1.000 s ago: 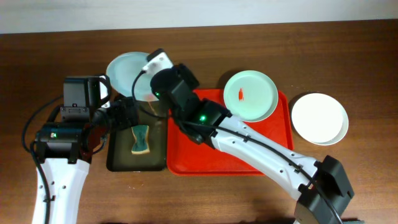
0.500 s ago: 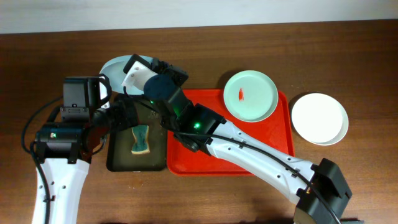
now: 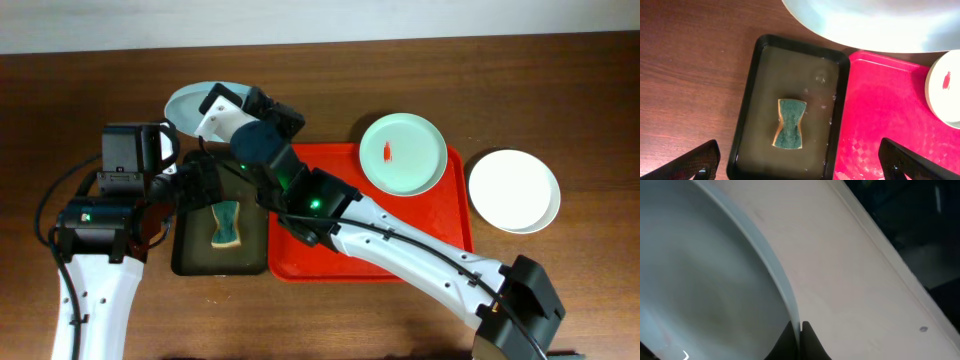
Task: Clean dirty plates on tray and stack at the side
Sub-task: 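Lift the pale green plate with the right gripper and tilt it over the dark tray, then carry the pale green plate right and stack it on the white plate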
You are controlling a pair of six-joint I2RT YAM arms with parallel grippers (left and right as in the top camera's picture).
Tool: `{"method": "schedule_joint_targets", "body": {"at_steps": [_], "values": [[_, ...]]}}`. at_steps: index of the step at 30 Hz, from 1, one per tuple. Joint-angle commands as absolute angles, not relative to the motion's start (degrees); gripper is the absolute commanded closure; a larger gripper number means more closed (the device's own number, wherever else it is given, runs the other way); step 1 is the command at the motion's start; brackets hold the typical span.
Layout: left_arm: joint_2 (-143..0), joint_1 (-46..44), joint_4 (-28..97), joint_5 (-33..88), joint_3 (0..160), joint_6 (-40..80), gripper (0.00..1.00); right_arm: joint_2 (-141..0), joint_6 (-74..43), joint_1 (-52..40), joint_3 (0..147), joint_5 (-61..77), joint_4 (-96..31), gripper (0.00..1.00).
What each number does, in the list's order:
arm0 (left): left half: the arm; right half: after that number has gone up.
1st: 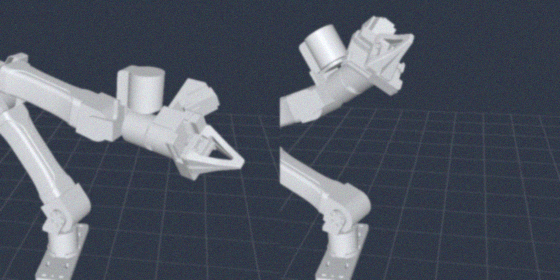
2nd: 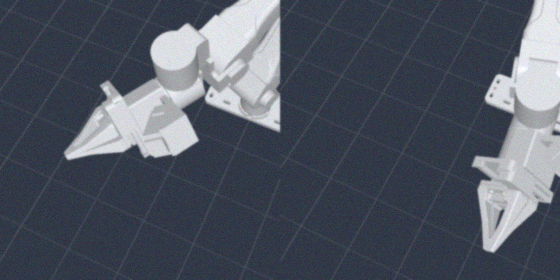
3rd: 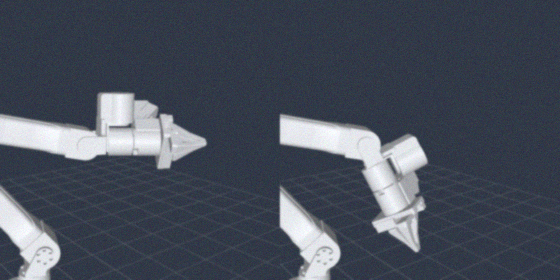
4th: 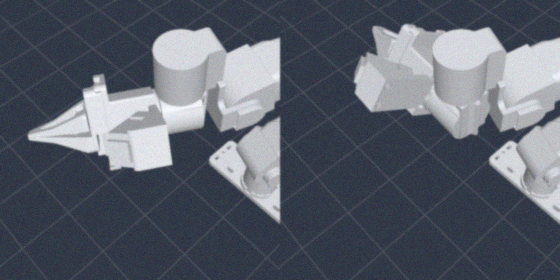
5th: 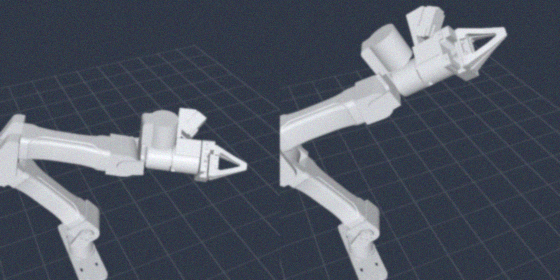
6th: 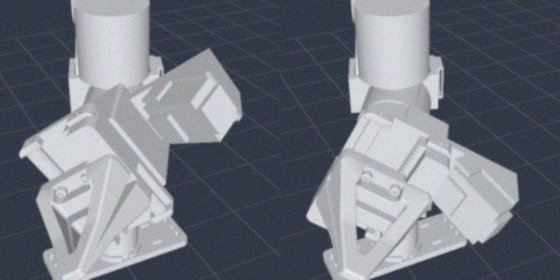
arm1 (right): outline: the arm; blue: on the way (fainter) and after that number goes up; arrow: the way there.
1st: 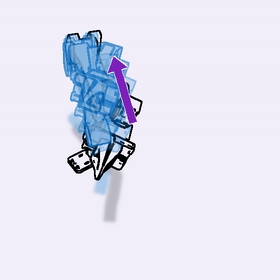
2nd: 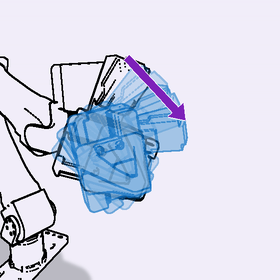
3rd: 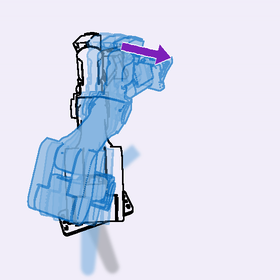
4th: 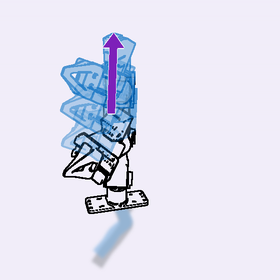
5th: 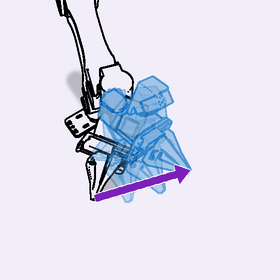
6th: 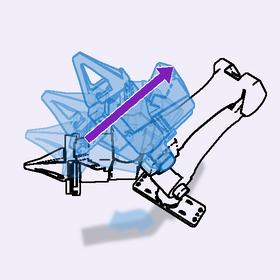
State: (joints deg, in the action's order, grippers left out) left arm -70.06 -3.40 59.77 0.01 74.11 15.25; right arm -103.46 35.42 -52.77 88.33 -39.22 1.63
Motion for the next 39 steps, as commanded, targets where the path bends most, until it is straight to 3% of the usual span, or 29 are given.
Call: {"method": "schedule_joint_targets", "body": {"at_steps": [1, 7, 13, 18, 28, 39], "values": [[-69.78, -3.2, 59.48, 0.05, 74.46, 15.79, 0.01, -102.69, 31.18, -53.56, 89.69, -41.89, 0.75, 0.96], [-69.78, -3.2, 59.48, 0.05, 74.46, 15.77, 0.01, -102.69, 24.34, -53.93, 89.67, -42.68, -2.72, 0.96], [-69.78, -3.2, 59.48, 0.05, 74.46, 15.79, 0.01, -102.69, -0.3, -53.6, 89.43, -41.41, -16.56, 0.96], [-69.78, -3.2, 59.48, 0.05, 74.46, 15.79, 0.01, -102.69, -23.79, -48.95, 89.41, -23.77, -34.74, 0.96], [-69.78, -3.2, 59.48, 0.05, 74.46, 15.77, 0.01, -96.44, -27.46, -20.03, 89.49, 15.94, -46.94, 0.96], [-69.78, -3.2, 59.46, 0.03, 74.46, 15.79, 0.01, -95.31, -18.17, 21.26, 89.3, 16.67, -67.66, 0.96]]}}
